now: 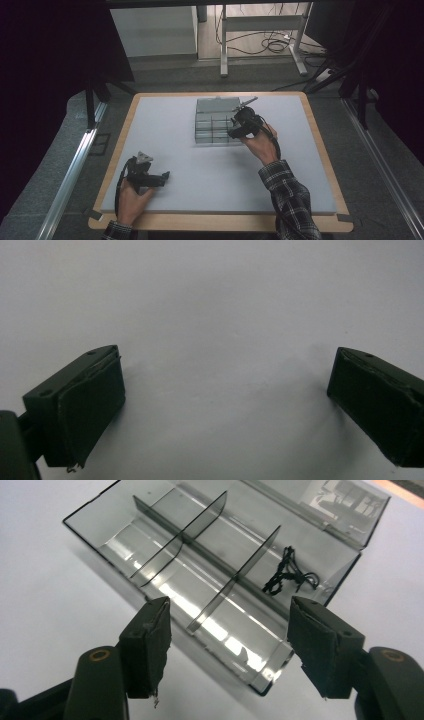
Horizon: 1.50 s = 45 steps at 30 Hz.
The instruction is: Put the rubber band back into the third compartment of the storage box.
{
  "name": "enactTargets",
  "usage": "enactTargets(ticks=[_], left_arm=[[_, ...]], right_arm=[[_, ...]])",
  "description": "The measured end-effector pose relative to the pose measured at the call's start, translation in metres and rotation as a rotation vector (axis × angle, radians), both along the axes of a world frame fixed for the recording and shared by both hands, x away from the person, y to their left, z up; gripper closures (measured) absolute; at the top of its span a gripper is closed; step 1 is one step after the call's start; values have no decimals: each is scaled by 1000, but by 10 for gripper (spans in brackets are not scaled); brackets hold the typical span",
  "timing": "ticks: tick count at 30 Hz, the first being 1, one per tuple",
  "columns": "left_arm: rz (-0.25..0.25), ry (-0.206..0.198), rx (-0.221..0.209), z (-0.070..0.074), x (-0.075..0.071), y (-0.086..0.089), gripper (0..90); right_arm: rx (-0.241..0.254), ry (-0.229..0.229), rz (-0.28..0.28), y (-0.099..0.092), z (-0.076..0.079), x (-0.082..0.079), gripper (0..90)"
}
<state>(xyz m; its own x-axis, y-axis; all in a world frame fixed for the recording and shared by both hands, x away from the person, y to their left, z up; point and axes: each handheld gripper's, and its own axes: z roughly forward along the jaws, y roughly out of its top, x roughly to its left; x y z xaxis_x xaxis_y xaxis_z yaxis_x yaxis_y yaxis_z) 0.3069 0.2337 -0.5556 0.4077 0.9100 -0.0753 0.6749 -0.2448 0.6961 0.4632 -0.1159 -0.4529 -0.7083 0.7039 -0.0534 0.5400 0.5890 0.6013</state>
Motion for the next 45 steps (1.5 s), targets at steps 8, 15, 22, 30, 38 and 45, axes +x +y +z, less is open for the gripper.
enactTargets(ticks=[8, 15, 22, 30, 38, 45], left_arm=[[0, 0, 0, 0, 0, 0, 18], [0, 0, 0, 0, 0, 0, 17], [0, 0, 1, 0, 0, 0, 18], [0, 0, 1, 0, 0, 0, 18], [1, 1, 1, 0, 0, 0, 18], [0, 0, 2, 0, 0, 0, 18]], right_arm=[[-2, -20, 9, 0, -1, -8, 275], [-11, -41, 9, -3, -2, -18, 249], [-14, -47, 18, -5, -6, -27, 235], [2, -56, 30, -7, -8, -38, 222], [10, -61, 26, -13, -10, -49, 197], [21, -63, 17, -20, -13, -57, 178]])
